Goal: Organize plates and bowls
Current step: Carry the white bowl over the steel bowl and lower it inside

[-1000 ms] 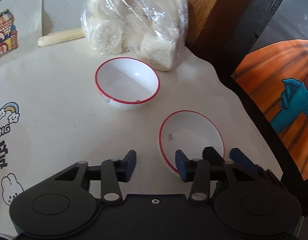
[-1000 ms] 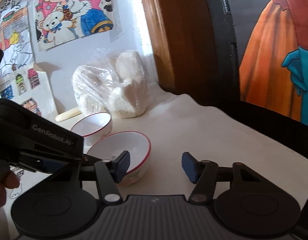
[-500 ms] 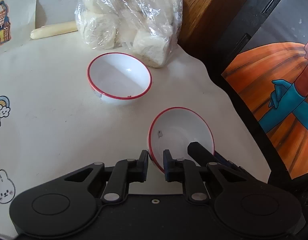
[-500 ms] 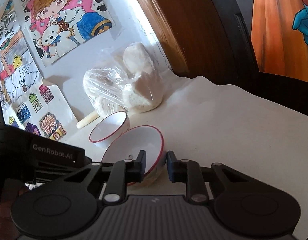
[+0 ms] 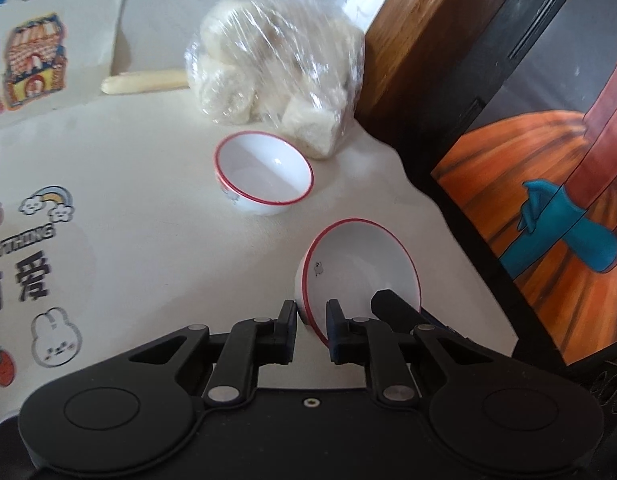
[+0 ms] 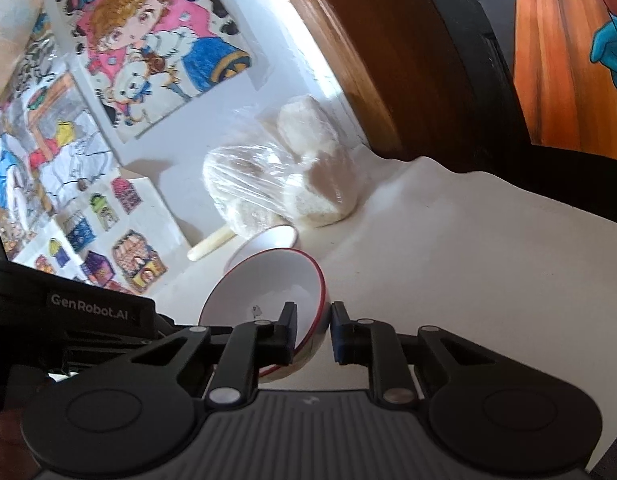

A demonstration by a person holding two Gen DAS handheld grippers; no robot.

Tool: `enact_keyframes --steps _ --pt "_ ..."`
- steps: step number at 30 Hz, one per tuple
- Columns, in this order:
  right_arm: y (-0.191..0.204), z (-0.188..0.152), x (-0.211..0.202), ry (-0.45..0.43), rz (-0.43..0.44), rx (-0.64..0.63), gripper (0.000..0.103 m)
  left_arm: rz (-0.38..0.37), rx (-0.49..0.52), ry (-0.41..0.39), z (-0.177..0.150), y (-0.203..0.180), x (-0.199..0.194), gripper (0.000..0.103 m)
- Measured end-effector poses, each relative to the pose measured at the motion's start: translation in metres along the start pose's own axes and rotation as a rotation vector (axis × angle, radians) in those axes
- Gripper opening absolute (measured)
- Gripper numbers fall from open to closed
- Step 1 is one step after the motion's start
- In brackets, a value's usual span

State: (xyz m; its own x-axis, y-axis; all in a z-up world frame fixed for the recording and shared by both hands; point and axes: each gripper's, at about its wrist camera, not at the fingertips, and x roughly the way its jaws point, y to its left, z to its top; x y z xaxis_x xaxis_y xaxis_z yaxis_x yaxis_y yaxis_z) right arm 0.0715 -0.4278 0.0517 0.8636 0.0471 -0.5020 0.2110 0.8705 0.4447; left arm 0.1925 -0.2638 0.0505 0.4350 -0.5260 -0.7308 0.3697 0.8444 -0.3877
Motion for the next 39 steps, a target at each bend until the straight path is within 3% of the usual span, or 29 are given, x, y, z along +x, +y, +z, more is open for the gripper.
enact_keyframes --steps 14,28,39 --pt "0.071 -0.011 -0.036 -0.016 0.095 -0.097 0.02 -0.06 -0.134 -0.184 -0.035 0.055 -0.086 0.015" --pt "0.133 -0.042 -0.044 0.024 0.146 -0.131 0.02 -0.081 -0.223 -0.165 -0.068 0.125 -0.122 0.015" --pt "0.156 -0.062 -0.047 0.06 0.164 -0.116 0.02 -0.096 -0.247 -0.15 -0.086 0.158 -0.139 0.015"
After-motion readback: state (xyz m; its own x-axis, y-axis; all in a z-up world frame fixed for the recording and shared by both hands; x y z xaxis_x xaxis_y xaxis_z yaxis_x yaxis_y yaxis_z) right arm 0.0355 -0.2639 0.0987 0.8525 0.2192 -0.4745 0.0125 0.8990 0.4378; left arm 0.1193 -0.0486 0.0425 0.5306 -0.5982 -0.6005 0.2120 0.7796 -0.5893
